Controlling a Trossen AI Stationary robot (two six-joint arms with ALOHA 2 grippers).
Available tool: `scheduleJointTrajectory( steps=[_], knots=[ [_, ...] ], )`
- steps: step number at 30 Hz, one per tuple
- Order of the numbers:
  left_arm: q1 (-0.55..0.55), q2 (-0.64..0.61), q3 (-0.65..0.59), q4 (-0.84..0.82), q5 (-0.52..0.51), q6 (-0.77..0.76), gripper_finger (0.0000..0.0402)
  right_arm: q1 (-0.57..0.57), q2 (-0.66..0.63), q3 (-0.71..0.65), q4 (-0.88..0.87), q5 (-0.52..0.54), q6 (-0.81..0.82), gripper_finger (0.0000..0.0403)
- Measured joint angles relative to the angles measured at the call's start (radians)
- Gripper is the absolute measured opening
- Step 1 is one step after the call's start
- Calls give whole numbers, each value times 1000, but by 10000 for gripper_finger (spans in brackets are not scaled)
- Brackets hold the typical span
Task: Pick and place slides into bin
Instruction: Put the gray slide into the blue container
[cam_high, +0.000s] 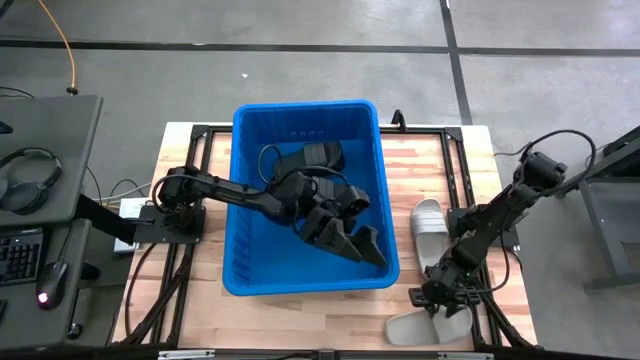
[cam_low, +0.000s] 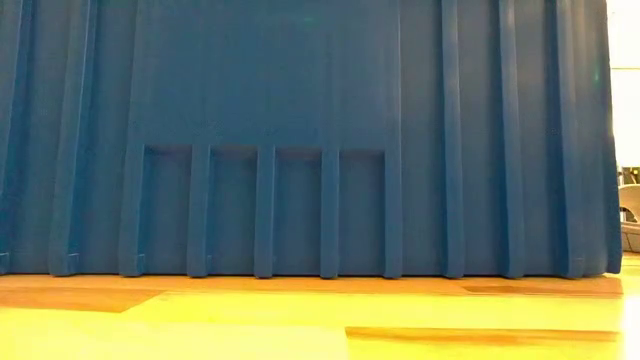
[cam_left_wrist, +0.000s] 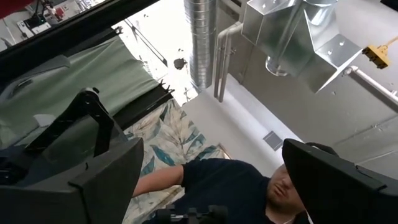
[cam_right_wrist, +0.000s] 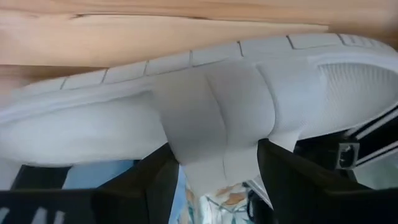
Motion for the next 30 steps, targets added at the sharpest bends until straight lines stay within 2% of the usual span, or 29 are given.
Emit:
scheduleJointTrajectory(
  steps=[4,9,20,26,30],
  knots=[
    [0,0,0,0,0,15,372,22,16,5,-45,-21,-3,196],
    [0,0,0,0,0,19,372,40,48,6,-32,-57,-28,161],
    [0,0,0,0,-17,37,372,38,64,2,-23,-102,-120,13],
    [0,0,0,0,-15,-4,372,40,61,4,7,-90,-148,3],
    [0,0,0,22,3,-48,372,43,60,43,-33,-91,-238,2]
  ],
)
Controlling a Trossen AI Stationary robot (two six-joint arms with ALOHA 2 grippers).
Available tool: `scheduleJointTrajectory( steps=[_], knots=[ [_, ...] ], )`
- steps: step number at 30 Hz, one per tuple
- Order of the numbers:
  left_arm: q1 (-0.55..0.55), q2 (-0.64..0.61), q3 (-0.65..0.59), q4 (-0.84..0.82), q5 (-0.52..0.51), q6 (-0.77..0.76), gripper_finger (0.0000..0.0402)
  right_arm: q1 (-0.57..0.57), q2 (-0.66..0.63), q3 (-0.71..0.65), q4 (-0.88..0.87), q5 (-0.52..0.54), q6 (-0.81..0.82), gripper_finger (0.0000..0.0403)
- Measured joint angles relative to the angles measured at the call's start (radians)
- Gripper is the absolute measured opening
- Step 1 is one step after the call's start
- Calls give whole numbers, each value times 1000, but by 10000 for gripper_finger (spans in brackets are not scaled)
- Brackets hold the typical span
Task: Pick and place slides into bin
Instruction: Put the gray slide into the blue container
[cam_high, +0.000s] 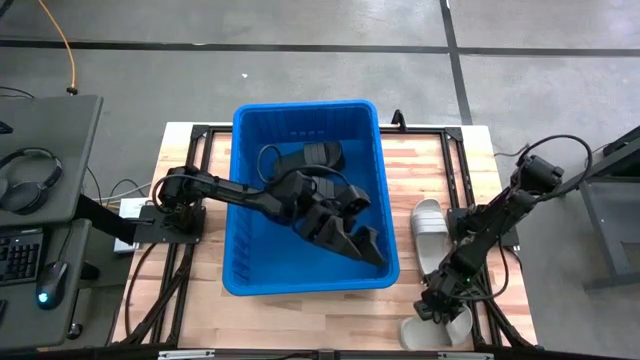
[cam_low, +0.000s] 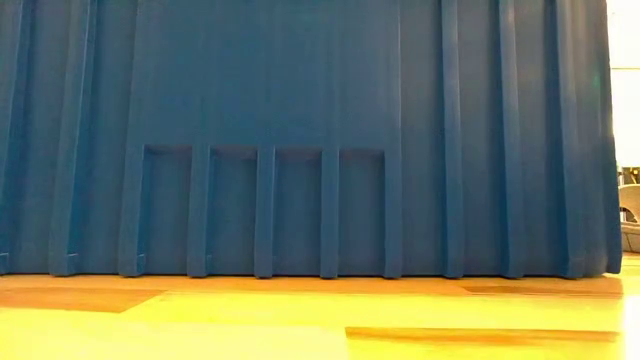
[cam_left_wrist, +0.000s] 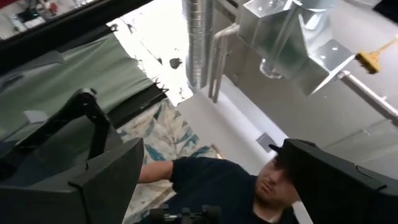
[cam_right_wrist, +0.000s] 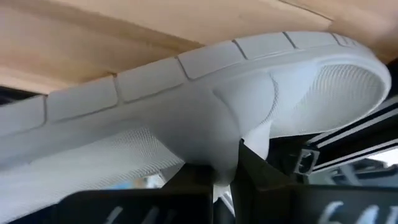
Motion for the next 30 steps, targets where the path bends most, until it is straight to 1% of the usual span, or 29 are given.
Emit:
scheduleJointTrajectory(
  steps=[5,9,11,15,18,21,25,28,30],
  knots=[
    [0,0,0,22,0,-14,372,0,0,66,-113,-12,-89,1],
    [0,0,0,33,38,-45,372,0,0,113,-157,11,-129,0],
    [0,0,0,65,69,-77,372,1,0,151,-202,28,-160,0],
    [-3,0,0,146,82,-143,372,-3,0,257,-337,74,-226,0],
    [-1,0,0,211,103,-189,363,-10,0,340,-453,99,-257,0],
    [0,-1,0,212,122,-211,337,-10,-1,426,-545,126,-274,0],
    [0,0,0,202,125,-223,282,-10,-1,548,-685,186,-271,0],
    [0,0,0,174,130,-217,245,-10,-1,656,-780,261,-255,0],
    [0,0,0,153,130,-215,230,-13,-1,736,-867,309,-247,0]
  ],
)
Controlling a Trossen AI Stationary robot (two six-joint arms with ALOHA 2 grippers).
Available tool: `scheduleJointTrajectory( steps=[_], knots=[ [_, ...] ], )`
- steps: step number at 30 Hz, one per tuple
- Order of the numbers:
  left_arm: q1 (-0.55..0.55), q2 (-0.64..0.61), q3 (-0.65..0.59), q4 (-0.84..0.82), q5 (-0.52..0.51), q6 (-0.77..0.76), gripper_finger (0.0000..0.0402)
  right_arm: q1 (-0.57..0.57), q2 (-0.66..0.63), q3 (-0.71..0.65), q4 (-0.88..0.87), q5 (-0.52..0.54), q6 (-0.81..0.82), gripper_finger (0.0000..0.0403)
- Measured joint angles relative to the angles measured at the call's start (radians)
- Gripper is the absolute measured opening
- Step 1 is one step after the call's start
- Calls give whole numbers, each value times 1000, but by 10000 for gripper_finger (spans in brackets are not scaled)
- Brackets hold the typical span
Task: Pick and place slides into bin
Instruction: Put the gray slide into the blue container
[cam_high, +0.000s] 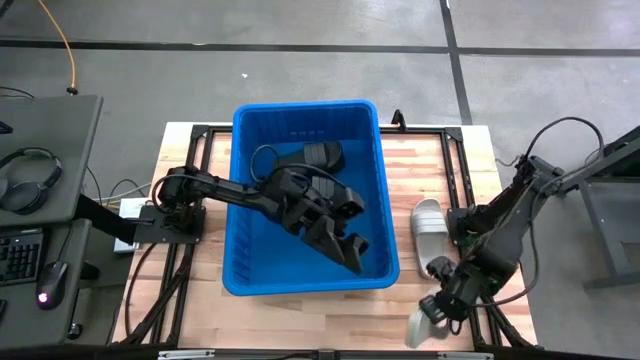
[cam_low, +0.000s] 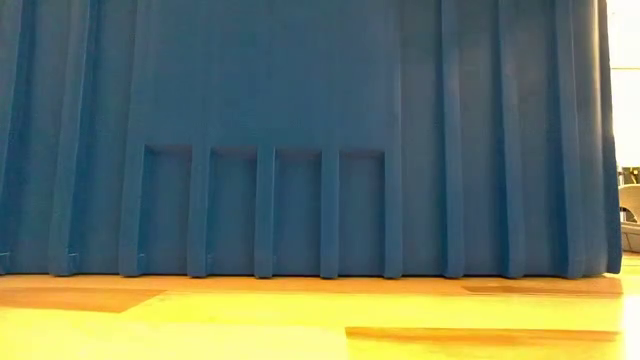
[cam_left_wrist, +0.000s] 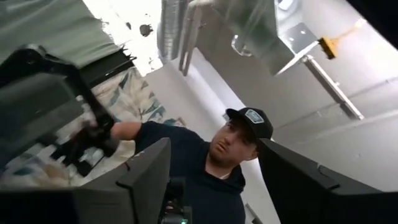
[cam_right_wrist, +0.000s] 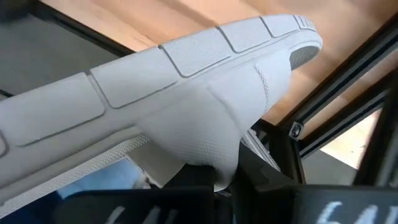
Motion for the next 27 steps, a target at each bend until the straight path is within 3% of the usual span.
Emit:
scheduleJointTrajectory(
  steps=[4,8,12,18,27],
  knots=[
    [0,0,0,-79,17,1,224,-41,0,162,-217,80,4,0],
    [-1,0,0,-284,28,40,242,-96,-1,311,-404,91,-7,0],
    [3,0,0,-450,53,97,275,-151,-15,375,-392,95,-52,0],
    [19,0,0,-665,-7,156,306,-241,-5,379,-398,29,-108,0],
    [38,0,0,-875,-29,208,294,-312,48,379,-396,-178,-189,0]
  ],
)
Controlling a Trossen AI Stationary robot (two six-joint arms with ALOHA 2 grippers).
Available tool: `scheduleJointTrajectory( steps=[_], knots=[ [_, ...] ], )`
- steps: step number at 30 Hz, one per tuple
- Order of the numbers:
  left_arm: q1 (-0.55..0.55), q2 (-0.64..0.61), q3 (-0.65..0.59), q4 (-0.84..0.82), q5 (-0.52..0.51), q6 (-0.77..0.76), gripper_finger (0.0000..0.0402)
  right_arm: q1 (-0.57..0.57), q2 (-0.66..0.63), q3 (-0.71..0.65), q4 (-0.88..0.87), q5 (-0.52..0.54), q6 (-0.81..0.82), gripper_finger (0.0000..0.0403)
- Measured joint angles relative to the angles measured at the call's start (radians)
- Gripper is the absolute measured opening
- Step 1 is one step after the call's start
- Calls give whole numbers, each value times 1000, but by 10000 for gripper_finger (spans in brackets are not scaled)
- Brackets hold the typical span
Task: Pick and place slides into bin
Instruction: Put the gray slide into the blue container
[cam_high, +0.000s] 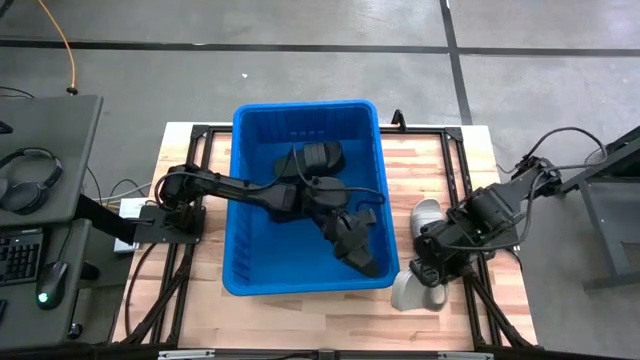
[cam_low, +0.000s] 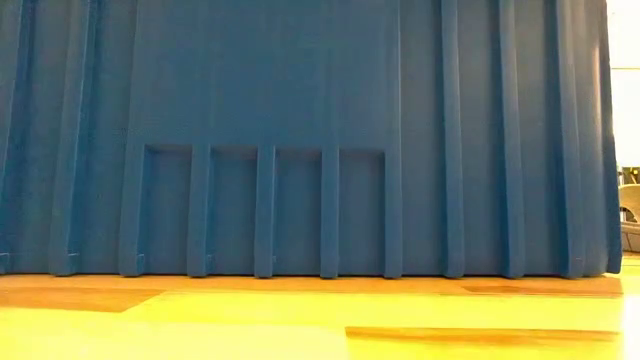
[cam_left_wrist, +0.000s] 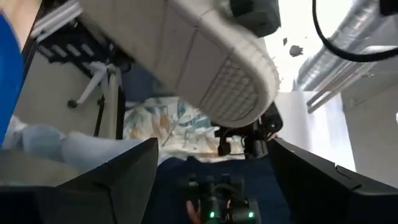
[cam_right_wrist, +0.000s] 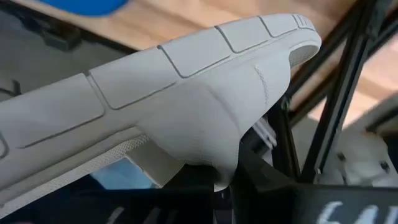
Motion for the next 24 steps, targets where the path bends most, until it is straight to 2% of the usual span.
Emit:
scheduleJointTrajectory(
  steps=[4,9,18,24],
  knots=[
    [0,0,0,-3,28,-7,293,-65,15,0,0,-88,-58,0],
    [0,0,0,17,27,-79,306,-142,51,0,0,-149,-133,0],
    [14,0,0,46,50,-103,325,-190,155,0,1,-250,-299,0],
    [3,0,0,46,77,-108,326,-213,171,0,3,-268,-374,0]
  ],
)
